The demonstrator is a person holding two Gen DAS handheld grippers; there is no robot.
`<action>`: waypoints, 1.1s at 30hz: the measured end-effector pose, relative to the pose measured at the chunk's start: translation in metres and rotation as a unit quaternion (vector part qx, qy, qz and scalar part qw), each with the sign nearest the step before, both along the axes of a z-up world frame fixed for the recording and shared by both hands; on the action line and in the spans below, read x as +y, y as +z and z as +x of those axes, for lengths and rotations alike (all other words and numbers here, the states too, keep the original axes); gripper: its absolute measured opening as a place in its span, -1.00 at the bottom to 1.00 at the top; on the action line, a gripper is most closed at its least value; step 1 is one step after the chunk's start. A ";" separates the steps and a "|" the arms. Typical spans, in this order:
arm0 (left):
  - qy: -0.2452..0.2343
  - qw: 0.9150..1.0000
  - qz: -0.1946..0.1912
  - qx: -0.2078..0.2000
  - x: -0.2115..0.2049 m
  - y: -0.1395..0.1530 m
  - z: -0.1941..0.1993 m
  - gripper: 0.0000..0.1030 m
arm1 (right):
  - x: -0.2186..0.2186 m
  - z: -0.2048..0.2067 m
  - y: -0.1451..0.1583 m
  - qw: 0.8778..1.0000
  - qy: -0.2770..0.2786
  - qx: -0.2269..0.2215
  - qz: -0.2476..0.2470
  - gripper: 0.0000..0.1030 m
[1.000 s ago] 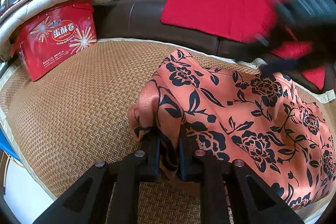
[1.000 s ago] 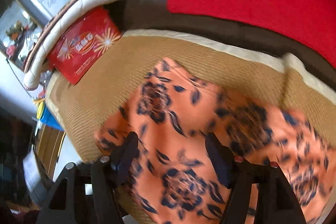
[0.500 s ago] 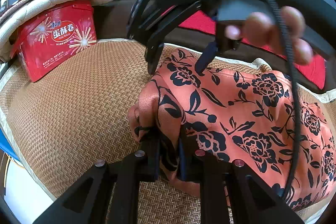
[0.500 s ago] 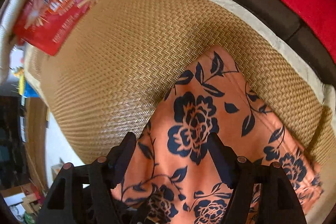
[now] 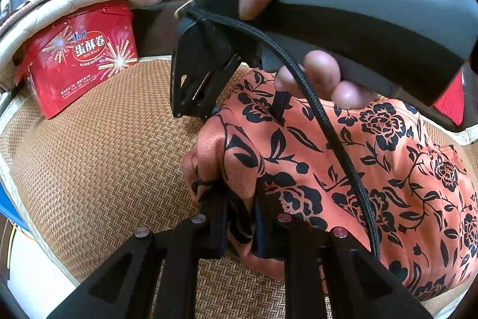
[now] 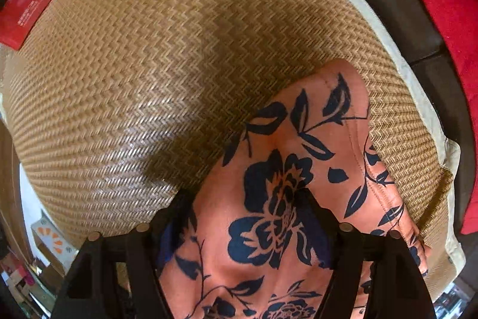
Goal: Fold small clothes
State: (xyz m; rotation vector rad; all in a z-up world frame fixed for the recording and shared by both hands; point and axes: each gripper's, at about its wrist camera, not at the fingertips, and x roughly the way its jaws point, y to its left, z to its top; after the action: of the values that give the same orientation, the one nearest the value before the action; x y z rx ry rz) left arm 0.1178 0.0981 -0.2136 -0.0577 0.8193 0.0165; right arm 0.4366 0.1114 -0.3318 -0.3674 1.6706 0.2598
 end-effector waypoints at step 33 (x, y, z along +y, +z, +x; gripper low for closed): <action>-0.188 0.966 0.050 -0.169 -0.102 0.046 -0.068 -0.72 | -0.232 -0.124 0.113 0.935 -0.152 -0.200 0.252 -0.69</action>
State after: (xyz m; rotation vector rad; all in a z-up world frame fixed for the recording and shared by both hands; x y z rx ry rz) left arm 0.0495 -0.0036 -0.1674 0.1866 0.4765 -0.3027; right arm 0.3126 -0.1202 -0.2191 0.2161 1.1812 0.3436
